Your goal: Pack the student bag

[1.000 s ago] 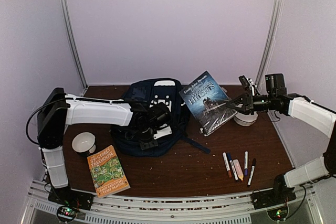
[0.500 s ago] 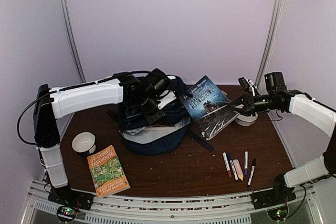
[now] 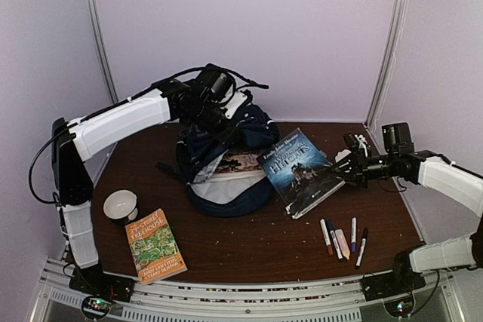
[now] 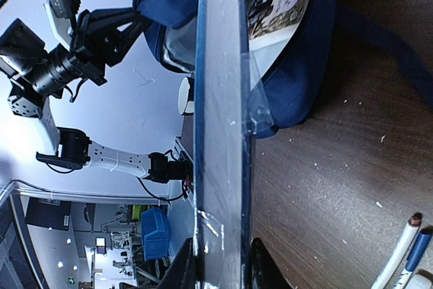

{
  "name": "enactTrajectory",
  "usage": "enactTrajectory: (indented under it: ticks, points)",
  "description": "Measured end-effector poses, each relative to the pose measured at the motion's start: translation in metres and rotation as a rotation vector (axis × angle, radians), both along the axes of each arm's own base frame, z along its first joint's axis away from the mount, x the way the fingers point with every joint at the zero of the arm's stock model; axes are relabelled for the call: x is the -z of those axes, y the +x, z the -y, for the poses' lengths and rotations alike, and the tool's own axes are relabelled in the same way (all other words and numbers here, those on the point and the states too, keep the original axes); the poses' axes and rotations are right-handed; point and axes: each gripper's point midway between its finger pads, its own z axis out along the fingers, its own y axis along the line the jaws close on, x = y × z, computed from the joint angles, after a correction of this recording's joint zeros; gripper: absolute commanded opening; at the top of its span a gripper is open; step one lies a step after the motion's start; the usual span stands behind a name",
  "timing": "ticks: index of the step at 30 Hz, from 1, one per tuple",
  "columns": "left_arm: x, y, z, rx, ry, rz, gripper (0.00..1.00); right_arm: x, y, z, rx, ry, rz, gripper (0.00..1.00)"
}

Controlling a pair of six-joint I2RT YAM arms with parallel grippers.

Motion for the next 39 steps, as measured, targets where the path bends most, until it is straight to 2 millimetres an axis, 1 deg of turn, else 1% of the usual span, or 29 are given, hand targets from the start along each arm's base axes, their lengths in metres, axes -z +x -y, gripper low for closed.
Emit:
enactTrajectory:
  ticks: [3,6,10,13,16,18,22,25,28,31,35,39]
  points:
    - [0.002,0.004,0.011,0.002,-0.034,-0.013,0.0,0.002,-0.007,-0.011,-0.032,0.005,-0.029,0.0]
    - [0.004,0.004,0.017,0.006,-0.058,-0.03,0.0,0.004,-0.011,-0.024,-0.075,0.014,-0.039,0.0]
    - [0.004,0.001,0.02,0.012,-0.079,-0.05,0.0,0.02,-0.002,-0.04,-0.111,0.009,-0.117,0.0]
    - [0.004,0.0,0.022,0.015,-0.093,-0.065,0.0,0.038,0.013,-0.049,-0.103,-0.006,-0.178,0.0]
    - [0.004,-0.001,0.023,0.015,-0.107,-0.076,0.0,0.05,0.03,-0.061,-0.077,0.014,-0.219,0.0]
    - [0.003,-0.001,0.023,0.013,-0.116,-0.081,0.0,0.053,0.043,-0.071,-0.056,0.044,-0.233,0.0]
    - [0.0,-0.005,0.022,0.016,-0.135,-0.09,0.0,0.056,0.072,-0.097,-0.032,0.118,-0.263,0.0]
    - [-0.004,-0.008,0.022,0.021,-0.147,-0.095,0.0,0.06,0.099,-0.118,-0.005,0.191,-0.292,0.0]
    - [-0.008,-0.012,0.021,0.028,-0.159,-0.099,0.0,0.067,0.121,-0.133,0.02,0.249,-0.323,0.0]
    - [-0.012,-0.014,0.02,0.031,-0.165,-0.096,0.0,0.083,0.136,-0.141,0.051,0.27,-0.362,0.0]
    - [-0.014,-0.017,0.018,0.035,-0.169,-0.098,0.0,0.099,0.145,-0.144,0.081,0.257,-0.379,0.0]
    - [-0.015,-0.017,0.017,0.037,-0.172,-0.097,0.0,0.099,0.159,-0.147,0.116,0.223,-0.335,0.0]
